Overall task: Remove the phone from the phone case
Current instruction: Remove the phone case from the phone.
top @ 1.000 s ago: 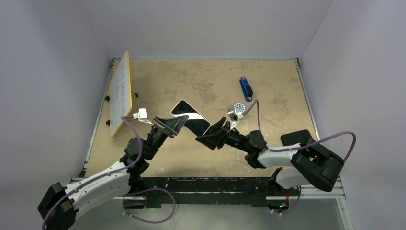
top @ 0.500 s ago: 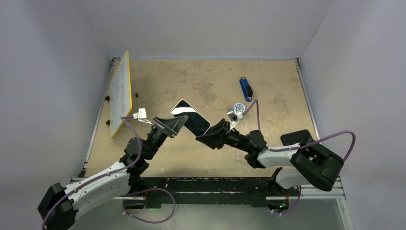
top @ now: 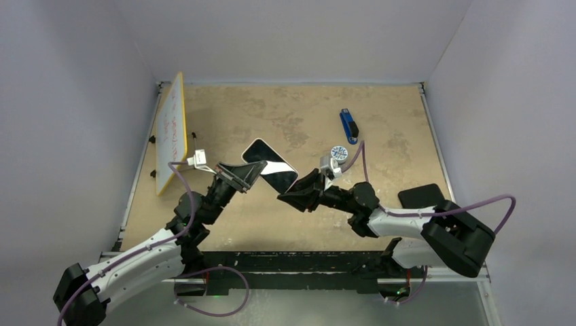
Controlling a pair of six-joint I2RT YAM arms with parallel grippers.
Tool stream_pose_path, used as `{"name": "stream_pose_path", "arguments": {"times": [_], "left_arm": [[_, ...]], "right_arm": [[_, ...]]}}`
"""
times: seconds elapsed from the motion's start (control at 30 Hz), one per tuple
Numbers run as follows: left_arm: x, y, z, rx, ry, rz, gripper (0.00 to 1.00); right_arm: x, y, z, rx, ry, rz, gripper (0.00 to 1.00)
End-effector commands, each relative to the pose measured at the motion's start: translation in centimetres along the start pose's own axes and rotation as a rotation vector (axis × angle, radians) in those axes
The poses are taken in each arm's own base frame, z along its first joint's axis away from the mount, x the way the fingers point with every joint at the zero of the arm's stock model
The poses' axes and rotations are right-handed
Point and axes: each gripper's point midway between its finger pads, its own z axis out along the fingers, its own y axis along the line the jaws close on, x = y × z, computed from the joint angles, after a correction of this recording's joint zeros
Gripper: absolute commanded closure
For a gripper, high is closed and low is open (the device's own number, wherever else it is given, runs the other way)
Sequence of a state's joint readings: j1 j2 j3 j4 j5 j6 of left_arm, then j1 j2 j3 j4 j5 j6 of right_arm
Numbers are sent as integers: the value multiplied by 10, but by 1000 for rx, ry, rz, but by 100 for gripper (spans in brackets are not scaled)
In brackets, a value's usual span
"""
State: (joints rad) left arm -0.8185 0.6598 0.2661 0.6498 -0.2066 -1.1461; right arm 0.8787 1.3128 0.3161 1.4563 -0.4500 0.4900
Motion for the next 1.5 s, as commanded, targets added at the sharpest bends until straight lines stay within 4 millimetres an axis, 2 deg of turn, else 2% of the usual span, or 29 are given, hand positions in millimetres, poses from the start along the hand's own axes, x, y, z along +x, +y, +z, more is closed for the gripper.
{"name": "stream_pose_path", "arguments": {"times": [0.0, 0.27, 0.43, 0.5, 0.7, 0.83, 1.1, 1.47], "left_arm": [[8, -10, 4, 2, 61, -6, 100], [27, -19, 6, 49, 196, 27, 100], [21, -22, 8, 59, 239, 120, 100], [15, -25, 9, 67, 251, 169, 100], [7, -30, 8, 71, 300, 323, 100], [12, -38, 6, 109, 365, 418, 100], [16, -55, 2, 178, 497, 601, 100], [36, -72, -5, 325, 631, 596, 100]], "right_arm": [[-21, -3, 11, -17, -13, -288, 100], [-13, -13, 4, 28, 8, -316, 100], [-8, -14, -3, 46, 9, -290, 99], [-5, -13, -7, 45, 18, -276, 90], [5, -10, -20, 61, 41, -242, 56], [4, -7, -26, 67, 28, -223, 45], [10, 3, -29, 6, 86, -229, 35], [7, 3, -31, -13, 125, -297, 32]]}}
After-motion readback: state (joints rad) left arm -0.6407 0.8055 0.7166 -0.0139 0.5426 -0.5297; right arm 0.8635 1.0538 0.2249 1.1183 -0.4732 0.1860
